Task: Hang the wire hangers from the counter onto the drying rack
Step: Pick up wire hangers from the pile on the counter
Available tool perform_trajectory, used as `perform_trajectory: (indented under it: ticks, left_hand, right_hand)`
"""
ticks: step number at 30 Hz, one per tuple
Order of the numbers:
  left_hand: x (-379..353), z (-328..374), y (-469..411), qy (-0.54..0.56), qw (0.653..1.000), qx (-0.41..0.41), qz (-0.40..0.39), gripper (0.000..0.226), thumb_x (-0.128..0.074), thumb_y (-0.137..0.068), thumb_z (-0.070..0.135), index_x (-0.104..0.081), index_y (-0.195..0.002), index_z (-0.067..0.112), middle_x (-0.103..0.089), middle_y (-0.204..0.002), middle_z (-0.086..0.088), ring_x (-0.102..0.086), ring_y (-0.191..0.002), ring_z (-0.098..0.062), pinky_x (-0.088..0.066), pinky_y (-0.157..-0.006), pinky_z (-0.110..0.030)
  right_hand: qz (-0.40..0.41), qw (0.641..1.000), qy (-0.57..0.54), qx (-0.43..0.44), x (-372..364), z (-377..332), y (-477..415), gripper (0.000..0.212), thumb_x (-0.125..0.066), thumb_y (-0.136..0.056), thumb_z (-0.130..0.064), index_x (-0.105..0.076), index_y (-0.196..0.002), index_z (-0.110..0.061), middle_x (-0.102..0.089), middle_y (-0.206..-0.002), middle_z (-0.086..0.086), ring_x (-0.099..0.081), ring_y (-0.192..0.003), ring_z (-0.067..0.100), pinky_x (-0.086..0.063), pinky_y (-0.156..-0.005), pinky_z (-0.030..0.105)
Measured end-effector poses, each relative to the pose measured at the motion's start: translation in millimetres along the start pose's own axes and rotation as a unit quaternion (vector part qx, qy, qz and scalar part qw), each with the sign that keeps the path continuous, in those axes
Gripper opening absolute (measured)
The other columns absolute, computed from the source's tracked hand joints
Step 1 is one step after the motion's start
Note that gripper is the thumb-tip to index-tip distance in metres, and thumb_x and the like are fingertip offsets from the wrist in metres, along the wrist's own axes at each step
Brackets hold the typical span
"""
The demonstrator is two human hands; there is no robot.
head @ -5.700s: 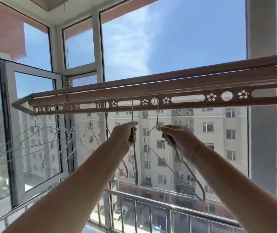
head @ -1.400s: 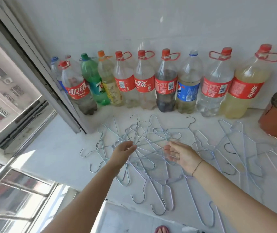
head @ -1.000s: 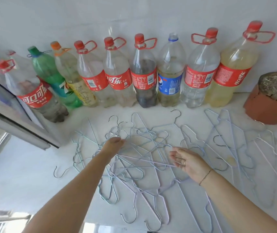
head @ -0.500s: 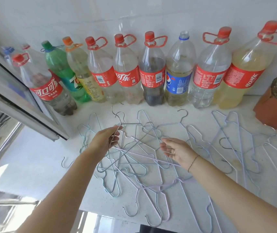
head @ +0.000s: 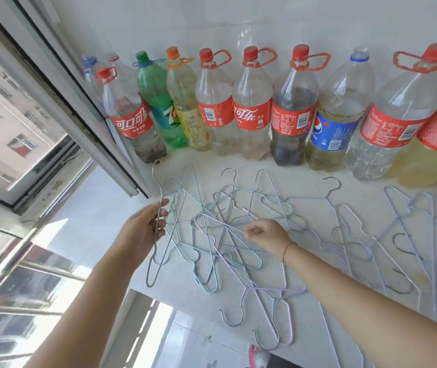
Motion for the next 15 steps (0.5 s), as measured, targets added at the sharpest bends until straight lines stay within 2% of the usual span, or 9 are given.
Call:
perform_trajectory:
  ticks: [3,5,7,10,13,15]
  left_hand:
    - [15.0,-12.8,11.6,0.016,1.000,0.010,0.016,0.024,-0.048,-0.094,0.023,-0.062,-0.111,0.012,-0.054,-0.071,0.006,-0.046,-0.053,-0.006,-0.038,-0.048,-0.016]
    - [21.0,-22.1,19.3,0.023,0.999,0.014,0.021,0.025,-0.048,-0.094,0.023,-0.061,-0.111,0.012,-0.054,-0.072,0.005,-0.047,-0.054,-0.006,-0.039,-0.048,-0.016]
    - [25.0,-32.4,27.1,0.024,0.999,0.017,0.029,0.026,-0.048,-0.094,0.024,-0.062,-0.112,0.011,-0.054,-0.073,0.005,-0.047,-0.054,-0.006,-0.039,-0.048,-0.016]
    - [26.9,-47.7,42.1,0.027,0.998,0.024,0.045,0.026,-0.049,-0.094,0.025,-0.063,-0.111,0.011,-0.054,-0.074,0.005,-0.046,-0.054,-0.007,-0.038,-0.049,-0.017]
    - [24.1,-62.0,64.1,0.035,0.997,0.024,0.060,0.027,-0.049,-0.094,0.026,-0.062,-0.112,0.011,-0.054,-0.074,0.006,-0.046,-0.053,-0.006,-0.037,-0.052,-0.018]
    - [21.0,-70.7,82.7,0.055,0.996,0.020,0.073,0.028,-0.049,-0.094,0.025,-0.061,-0.114,0.010,-0.055,-0.073,0.006,-0.046,-0.052,-0.006,-0.037,-0.049,-0.016]
  right_hand:
    - [-0.075,0.995,0.056,0.024,-18.5,3.4,12.8,0.021,-0.067,-0.078,-0.010,-0.064,-0.070,-0.030,-0.067,-0.081,0.003,-0.057,-0.077,0.011,-0.049,-0.080,0.028]
    - [-0.110,0.990,0.084,0.025,-23.4,11.4,27.1,0.019,-0.070,-0.076,-0.013,-0.064,-0.070,-0.030,-0.070,-0.083,0.008,-0.058,-0.078,0.011,-0.050,-0.082,0.030]
    - [-0.127,0.986,0.103,0.019,-24.5,22.4,41.9,0.015,-0.071,-0.074,-0.015,-0.065,-0.070,-0.029,-0.072,-0.087,0.010,-0.058,-0.075,0.010,-0.050,-0.080,0.028]
    - [-0.136,0.977,0.162,0.018,-27.8,36.6,60.2,0.010,-0.070,-0.073,-0.017,-0.066,-0.076,-0.026,-0.068,-0.081,0.000,-0.057,-0.071,0.007,-0.048,-0.075,0.020]
    - [-0.121,0.956,0.263,0.045,-30.0,42.6,68.7,0.015,-0.068,-0.073,-0.021,-0.068,-0.088,-0.018,-0.062,-0.083,-0.007,-0.057,-0.076,0.009,-0.048,-0.076,0.023]
    - [-0.107,0.944,0.305,0.066,-30.6,41.8,72.2,0.018,-0.067,-0.074,-0.022,-0.067,-0.091,-0.019,-0.058,-0.083,-0.009,-0.054,-0.078,0.010,-0.045,-0.074,0.022]
Point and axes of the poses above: each hand's wrist, its own y-axis away from the middle knuckle, its own x-axis out of the back of the hand, z = x × y, the point moved 7 cm from there along -y, towards the middle knuckle
